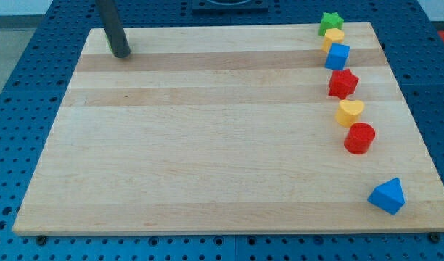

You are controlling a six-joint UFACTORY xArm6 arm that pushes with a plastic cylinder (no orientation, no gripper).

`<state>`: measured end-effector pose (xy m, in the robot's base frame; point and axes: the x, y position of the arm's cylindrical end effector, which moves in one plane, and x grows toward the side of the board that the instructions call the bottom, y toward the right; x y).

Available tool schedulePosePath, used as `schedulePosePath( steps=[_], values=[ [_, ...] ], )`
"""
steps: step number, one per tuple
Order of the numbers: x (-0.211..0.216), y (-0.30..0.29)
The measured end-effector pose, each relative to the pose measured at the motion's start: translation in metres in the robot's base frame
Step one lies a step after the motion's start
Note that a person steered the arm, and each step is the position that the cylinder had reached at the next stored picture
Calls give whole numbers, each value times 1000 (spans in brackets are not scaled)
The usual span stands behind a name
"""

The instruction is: Place your arm parallel left to the red circle

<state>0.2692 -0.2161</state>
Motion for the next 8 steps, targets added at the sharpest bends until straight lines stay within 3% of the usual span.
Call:
schedulePosePath(
  steps=[1,3,5,6,8],
  values=[
    [0,0],
    [44,39],
    [49,52],
    [96,120],
    [122,183]
  ],
)
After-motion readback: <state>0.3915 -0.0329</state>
